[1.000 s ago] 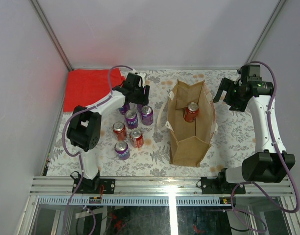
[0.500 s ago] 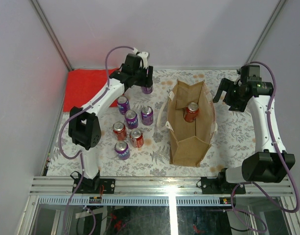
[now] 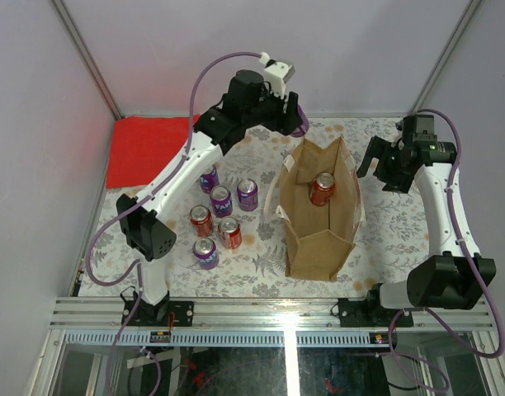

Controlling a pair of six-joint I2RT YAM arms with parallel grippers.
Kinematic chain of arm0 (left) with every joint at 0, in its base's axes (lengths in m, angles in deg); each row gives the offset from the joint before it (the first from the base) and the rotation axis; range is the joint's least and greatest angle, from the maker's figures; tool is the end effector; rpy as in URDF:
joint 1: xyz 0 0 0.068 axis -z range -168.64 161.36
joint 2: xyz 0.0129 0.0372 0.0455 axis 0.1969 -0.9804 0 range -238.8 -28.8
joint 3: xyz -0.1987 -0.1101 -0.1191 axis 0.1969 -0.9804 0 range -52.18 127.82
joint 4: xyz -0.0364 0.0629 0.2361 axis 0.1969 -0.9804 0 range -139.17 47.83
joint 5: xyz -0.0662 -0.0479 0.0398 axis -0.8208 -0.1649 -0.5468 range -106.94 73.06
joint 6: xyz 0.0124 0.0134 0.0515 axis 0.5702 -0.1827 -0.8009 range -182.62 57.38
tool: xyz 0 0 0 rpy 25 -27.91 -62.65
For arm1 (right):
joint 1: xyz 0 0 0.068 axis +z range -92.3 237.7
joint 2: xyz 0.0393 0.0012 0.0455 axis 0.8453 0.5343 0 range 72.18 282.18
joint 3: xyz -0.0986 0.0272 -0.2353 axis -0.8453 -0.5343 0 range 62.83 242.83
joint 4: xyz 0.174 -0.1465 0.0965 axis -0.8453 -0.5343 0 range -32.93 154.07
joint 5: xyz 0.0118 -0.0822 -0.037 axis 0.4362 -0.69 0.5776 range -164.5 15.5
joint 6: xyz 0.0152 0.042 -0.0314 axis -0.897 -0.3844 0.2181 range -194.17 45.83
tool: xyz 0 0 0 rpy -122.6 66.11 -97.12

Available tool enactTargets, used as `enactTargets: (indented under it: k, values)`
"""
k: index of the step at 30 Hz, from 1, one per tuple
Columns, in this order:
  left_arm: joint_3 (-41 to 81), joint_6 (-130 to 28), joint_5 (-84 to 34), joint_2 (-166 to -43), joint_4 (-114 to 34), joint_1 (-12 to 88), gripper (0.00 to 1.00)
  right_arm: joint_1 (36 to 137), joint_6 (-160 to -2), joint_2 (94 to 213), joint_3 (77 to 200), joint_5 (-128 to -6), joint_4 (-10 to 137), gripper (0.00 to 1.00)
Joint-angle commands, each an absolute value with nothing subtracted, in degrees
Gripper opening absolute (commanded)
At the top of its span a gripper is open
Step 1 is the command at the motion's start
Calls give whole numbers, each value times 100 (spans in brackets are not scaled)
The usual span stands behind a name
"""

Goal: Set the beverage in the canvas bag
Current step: Pick up the drink from the center of the board, then place the drink in the canvas bag.

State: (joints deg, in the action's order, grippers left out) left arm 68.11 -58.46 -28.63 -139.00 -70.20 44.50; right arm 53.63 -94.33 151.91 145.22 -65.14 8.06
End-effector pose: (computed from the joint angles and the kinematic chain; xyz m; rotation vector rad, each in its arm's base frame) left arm 0.3520 -0.2386 0.4108 0.6196 1.8252 -0.6336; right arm 0.2680 -0.0132 0.3390 0.4605 2.4705 0.3201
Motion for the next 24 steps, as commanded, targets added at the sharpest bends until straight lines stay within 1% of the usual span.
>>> enactTargets:
  k: [1, 5, 9, 11, 15, 24]
  values:
    - [7076, -5996, -3360, -13284, -6580, 4843, 0, 5357, -9490, 14903, 14447, -6351, 900, 96]
    - [6816, -6116, -3457, -13053, -6636, 5183, 0, 5357, -9470, 14908, 14422, -6334, 909, 95]
    - [6450, -6258, -3255, -12830, -6440, 5391, 0, 5358, -9436, 14935, 14431, -6314, 898, 95]
    - [6444, -6293, -3160, -12805, -6384, 5415, 0, 5357, -9416, 14935, 14416, -6316, 899, 95]
    - [6479, -6427, -3380, -12878, -6691, 5515, 0, 5362, -9382, 14967, 14411, -6308, 908, 96]
    - [5424, -6787, -3608, -12727, -6731, 5730, 0, 5357, -9332, 14988, 14387, -6315, 914, 96]
